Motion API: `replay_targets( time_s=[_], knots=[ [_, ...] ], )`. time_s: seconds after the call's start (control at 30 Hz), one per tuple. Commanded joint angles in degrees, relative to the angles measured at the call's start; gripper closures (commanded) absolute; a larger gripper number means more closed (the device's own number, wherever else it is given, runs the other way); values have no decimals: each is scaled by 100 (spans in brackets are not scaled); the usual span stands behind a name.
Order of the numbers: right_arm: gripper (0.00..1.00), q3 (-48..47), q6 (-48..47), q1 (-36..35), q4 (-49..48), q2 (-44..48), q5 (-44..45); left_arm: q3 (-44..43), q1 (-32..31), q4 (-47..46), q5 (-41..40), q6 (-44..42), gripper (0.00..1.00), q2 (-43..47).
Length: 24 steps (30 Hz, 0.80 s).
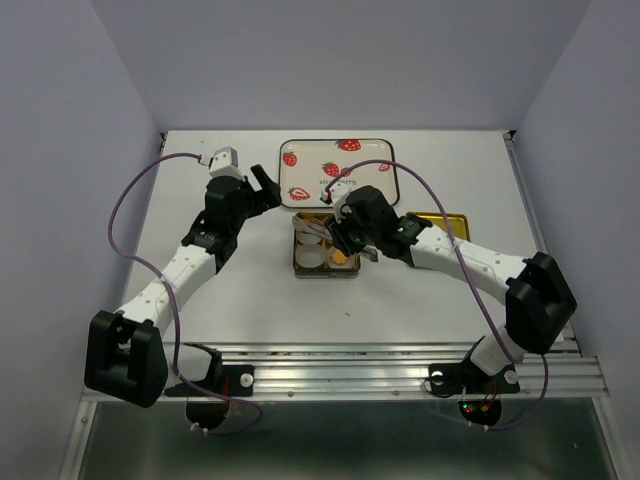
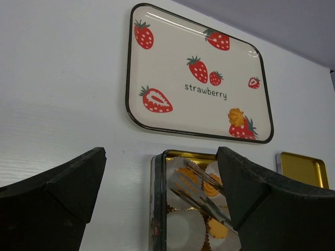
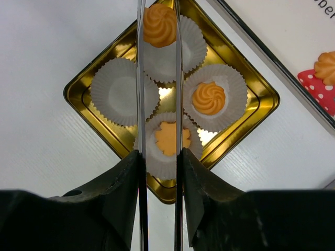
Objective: Pack the cookies
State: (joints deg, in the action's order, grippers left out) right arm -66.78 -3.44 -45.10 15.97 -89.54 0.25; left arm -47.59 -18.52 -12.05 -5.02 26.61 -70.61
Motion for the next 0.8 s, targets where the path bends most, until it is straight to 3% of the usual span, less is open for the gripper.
replay_targets(
  time_s=[0.0, 0.77],
  knots=[
    [62, 78, -51, -69, -322, 279, 220, 4, -11, -104, -52, 99, 1, 223],
    [61, 157, 98, -69, -217, 86, 423, -4, -11, -78, -140, 37, 1, 197]
  ],
)
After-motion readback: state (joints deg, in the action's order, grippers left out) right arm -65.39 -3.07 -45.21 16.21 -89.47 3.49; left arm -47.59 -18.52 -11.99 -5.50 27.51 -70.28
